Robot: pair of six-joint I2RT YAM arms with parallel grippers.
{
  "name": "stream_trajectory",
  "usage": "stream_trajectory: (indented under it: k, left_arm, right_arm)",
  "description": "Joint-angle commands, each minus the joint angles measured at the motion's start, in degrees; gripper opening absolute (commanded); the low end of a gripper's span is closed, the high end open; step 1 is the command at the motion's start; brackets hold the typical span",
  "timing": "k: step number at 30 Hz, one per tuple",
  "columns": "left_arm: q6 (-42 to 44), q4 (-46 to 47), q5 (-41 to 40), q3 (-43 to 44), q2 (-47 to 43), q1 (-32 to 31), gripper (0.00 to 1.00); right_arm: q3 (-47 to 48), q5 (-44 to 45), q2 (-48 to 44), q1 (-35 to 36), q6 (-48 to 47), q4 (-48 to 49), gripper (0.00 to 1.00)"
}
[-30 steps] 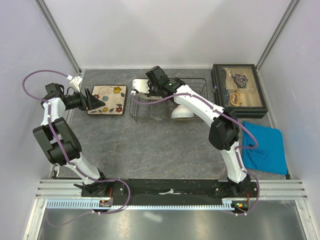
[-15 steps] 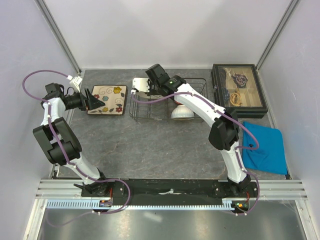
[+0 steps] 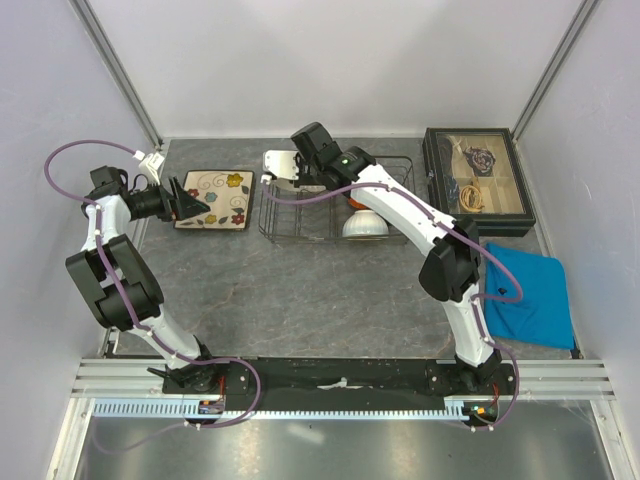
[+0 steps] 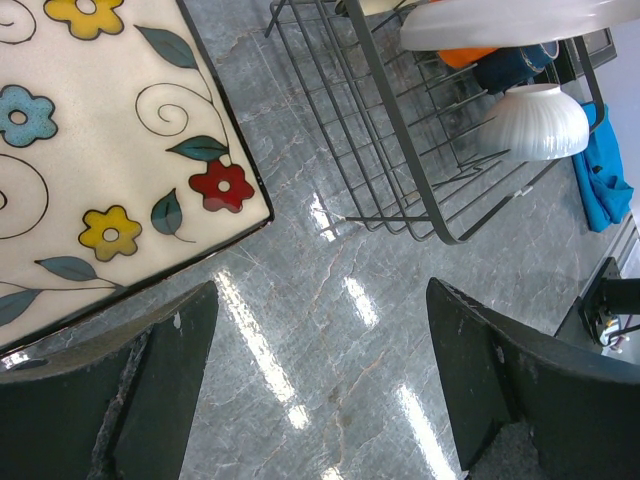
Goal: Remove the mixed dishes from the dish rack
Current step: Pick up the plate from the dish rack.
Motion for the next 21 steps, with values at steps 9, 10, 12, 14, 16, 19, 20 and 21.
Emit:
stream_trajectory:
  k: [9, 10, 12, 14, 16, 19, 20, 21]
  left_arm:
    - [2.56, -0.12, 0.94, 1.53, -3.74, 0.34, 0.91]
    - [2.91, -0.04, 0.85, 1.53, -4.10, 0.34, 0.91]
    - [3.87, -0.04, 1.55, 1.10, -5.06, 0.34, 0.91]
    - [5.27, -0.12, 2.78, 0.48, -7.08, 0.34, 0.92]
    - [6.42, -0.12, 3.92, -0.13, -9.88, 0.25, 0.94]
    - [8.27, -0.12, 6.65, -0.93, -13.92, -0.01, 0.96]
    - [9.32, -0.12, 7.78, -1.36, -14.90, -0.19, 0.97]
    - [9.94, -0.12, 8.05, -1.72, -16.13, -0.37, 0.98]
  right_arm:
    - [6.14, 3.45, -9.49, 1.12, 0.13, 6.44, 0.00]
    - [6.14, 3.10, -10.10, 1.30, 0.83, 6.18, 0.00]
    - [6.14, 2.57, -10.80, 1.82, 1.71, 5.39, 0.00]
    - [5.97, 1.52, -11.77, 2.00, 3.47, 4.68, 0.00]
    - [5.44, 0.29, -13.08, 2.53, 4.87, 3.54, 0.00]
    - [3.69, -1.30, -15.10, 3.05, 7.25, 2.66, 0.00]
    - [3.16, -1.91, -15.64, 3.58, 8.30, 2.40, 0.00]
    - [2.29, -2.09, -16.69, 3.84, 8.83, 2.05, 0.00]
